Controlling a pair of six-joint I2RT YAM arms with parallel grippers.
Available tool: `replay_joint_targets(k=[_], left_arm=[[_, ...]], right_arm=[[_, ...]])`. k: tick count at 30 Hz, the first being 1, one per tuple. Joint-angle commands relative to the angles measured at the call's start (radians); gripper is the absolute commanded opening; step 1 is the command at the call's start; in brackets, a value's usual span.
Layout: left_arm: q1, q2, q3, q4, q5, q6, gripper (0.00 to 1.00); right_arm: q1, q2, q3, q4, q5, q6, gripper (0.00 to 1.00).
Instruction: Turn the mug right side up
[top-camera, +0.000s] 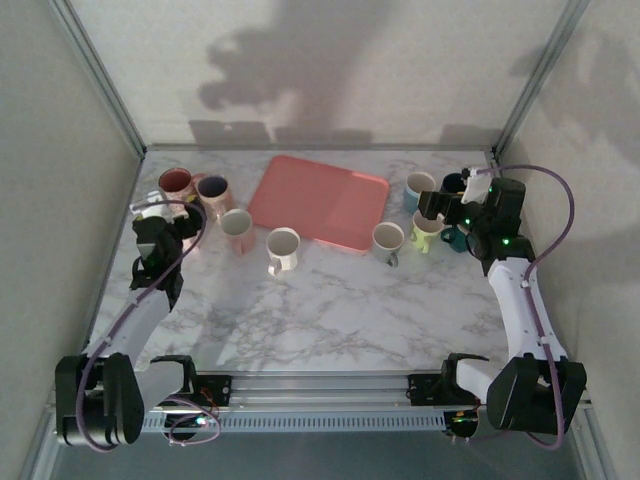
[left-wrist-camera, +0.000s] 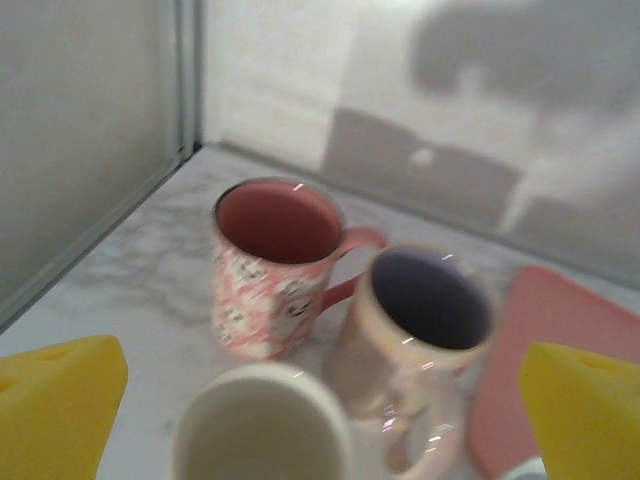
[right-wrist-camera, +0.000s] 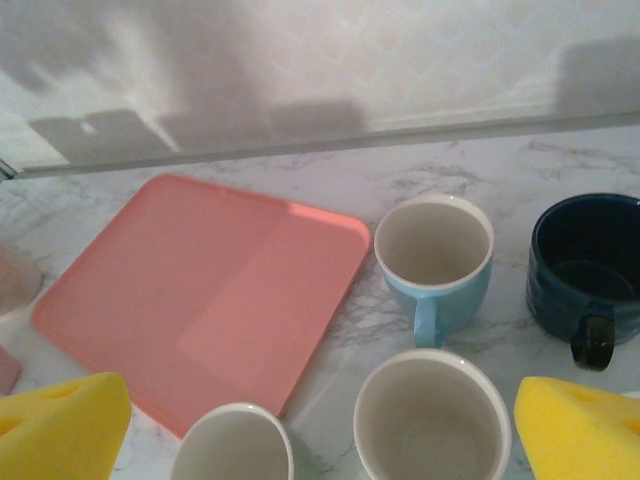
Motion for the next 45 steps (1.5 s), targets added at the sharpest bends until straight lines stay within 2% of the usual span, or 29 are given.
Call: replay_joint_targets(k=[1, 11, 14, 16, 28, 40, 45], left_arm=[[0.039, 0.031, -0.066, 0.202, 0.067, 0.023, 1.0], [0.043, 0.146, -0.219, 0.499, 0.133, 0.073, 0.99], [0.046, 0.203, -0.222, 0.537, 0.13, 0.044, 0.99], [0.042, 0.243, -0.248, 0.623, 0.144, 0.035, 1.0], [-0.02, 0.439, -0.287, 0.845, 0.068, 0.076, 1.0], [-0.028, 0.437, -0.276, 0.816, 0.053, 0.083, 1.0], [-0.038, 0.437, -0.275, 0.814, 0.028, 0.086, 1.0]], right_arm=[[0.012, 0.014, -0.014, 0.085, 0.032, -0.036, 0.99], [0.031, 0.057, -0.032, 0.147, 0.04, -0.024, 0.99], [0.035, 0.053, -0.053, 0.191, 0.063, -0.013, 0.99], [0.039, 0.048, -0.072, 0.225, 0.084, -0.012, 0.99], [0.044, 0.036, -0.145, 0.33, 0.13, -0.05, 0.99], [0.051, 0.036, -0.241, 0.385, 0.202, -0.096, 0.99], [0.052, 0.043, -0.354, 0.499, 0.225, -0.097, 0.99]])
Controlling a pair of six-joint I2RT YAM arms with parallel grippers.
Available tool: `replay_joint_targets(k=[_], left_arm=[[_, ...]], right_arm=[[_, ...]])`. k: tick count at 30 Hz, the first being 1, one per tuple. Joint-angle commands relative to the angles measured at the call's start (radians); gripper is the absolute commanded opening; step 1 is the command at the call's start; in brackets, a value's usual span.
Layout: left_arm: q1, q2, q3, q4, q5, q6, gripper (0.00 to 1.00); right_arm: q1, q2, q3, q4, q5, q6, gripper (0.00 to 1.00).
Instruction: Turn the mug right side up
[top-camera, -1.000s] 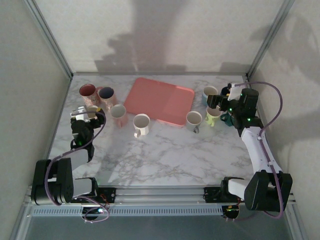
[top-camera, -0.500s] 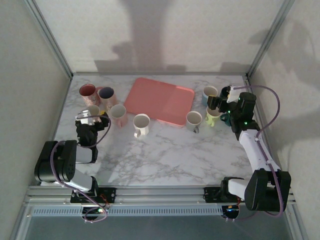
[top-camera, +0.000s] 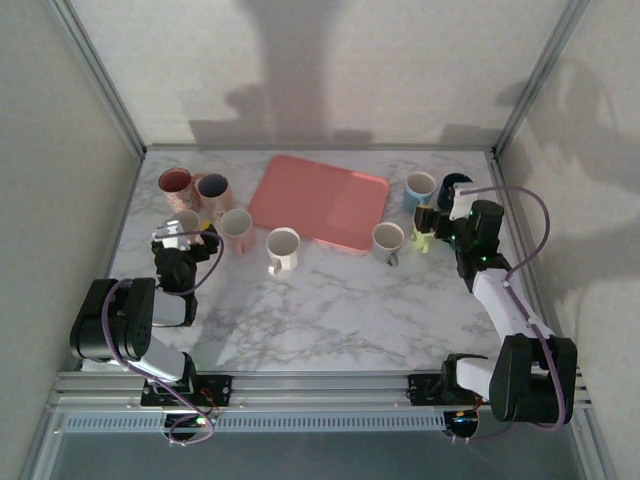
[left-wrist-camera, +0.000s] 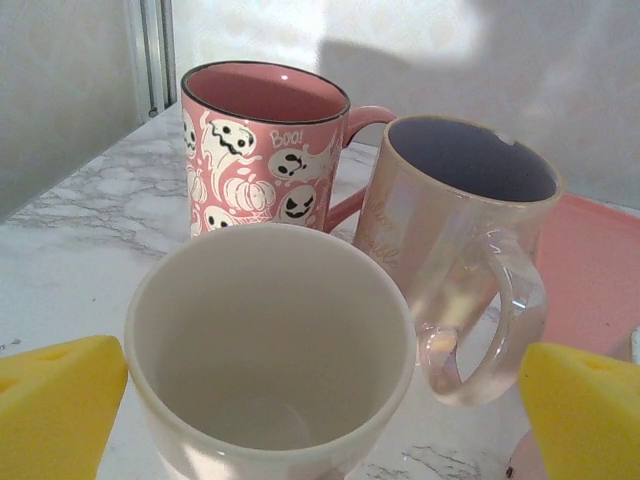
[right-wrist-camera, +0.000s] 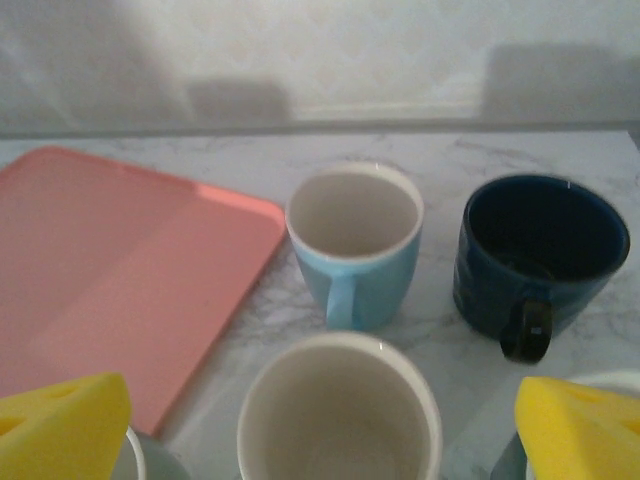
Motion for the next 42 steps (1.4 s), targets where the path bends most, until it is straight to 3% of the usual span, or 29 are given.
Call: replay_joint_targets(k=[1, 22, 29, 31, 42], left_arm=[[-0.016, 0.008, -0.002, 0.045, -0.025, 0.015, 0.99], [-0.014, 0.008, -0.002, 0.044, -0.024, 0.015, 1.0], [-0.014, 0.008, -0.002, 0.044, -0.022, 0.015, 0.99], [-0.014, 0.008, -0.002, 0.045, -0.024, 0.015, 1.0], [-0.014, 0.008, -0.002, 0.044, -0.024, 0.015, 0.99]], right_arm=[[0.008, -0.002, -0.073, 0.123, 0.04, -0.016, 0.99], [0.037, 0.21, -0.289, 0.555, 0.04, 0.0, 0.99], [0.042, 0.355, -0.291, 0.695, 0.026, -0.012, 0.99], [0.042, 0.345, -0.257, 0.605, 0.069, 0.004, 0.99], [0.042, 0.35, -0.258, 0.614, 0.09, 0.012, 0.99]])
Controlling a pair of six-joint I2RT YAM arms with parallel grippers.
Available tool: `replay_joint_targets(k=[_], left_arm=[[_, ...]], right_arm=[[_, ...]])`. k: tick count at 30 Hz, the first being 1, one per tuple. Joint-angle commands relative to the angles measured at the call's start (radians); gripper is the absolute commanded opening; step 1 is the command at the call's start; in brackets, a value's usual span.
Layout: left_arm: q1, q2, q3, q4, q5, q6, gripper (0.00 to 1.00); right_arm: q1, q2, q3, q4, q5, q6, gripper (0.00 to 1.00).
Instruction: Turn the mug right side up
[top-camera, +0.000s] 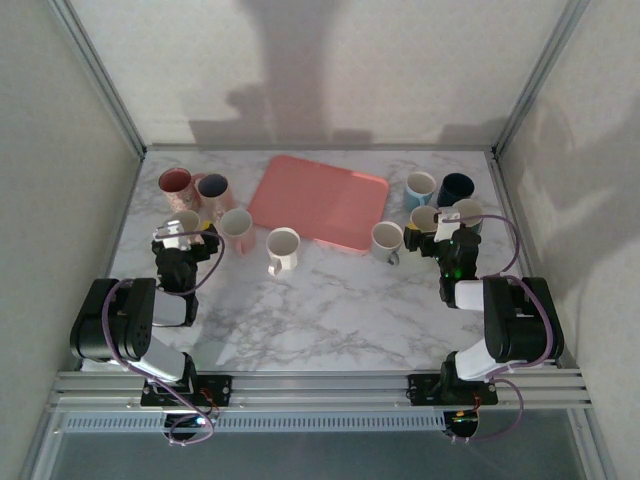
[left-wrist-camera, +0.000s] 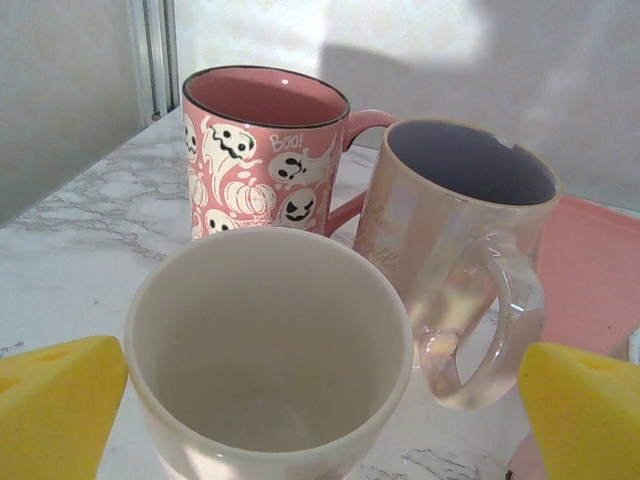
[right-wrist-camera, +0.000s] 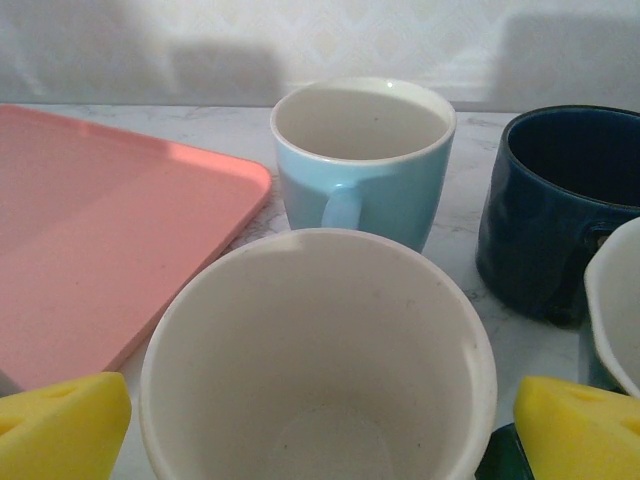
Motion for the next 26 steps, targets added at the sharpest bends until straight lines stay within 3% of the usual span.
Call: replay_joint_targets(k=[1, 26], left_arm=[[-0.007, 0.008, -0.001, 0.038, -0.009, 0.011, 1.0], [-0.009, 0.008, 0.0, 0.036, -0.009, 0.012, 1.0]], right_arm=[[0.001, 0.023, 0.0, -0.082, 0.036, 0.03, 0.99], [0.003, 0.024, 0.009, -0.094, 0.071, 0.041, 0.99]])
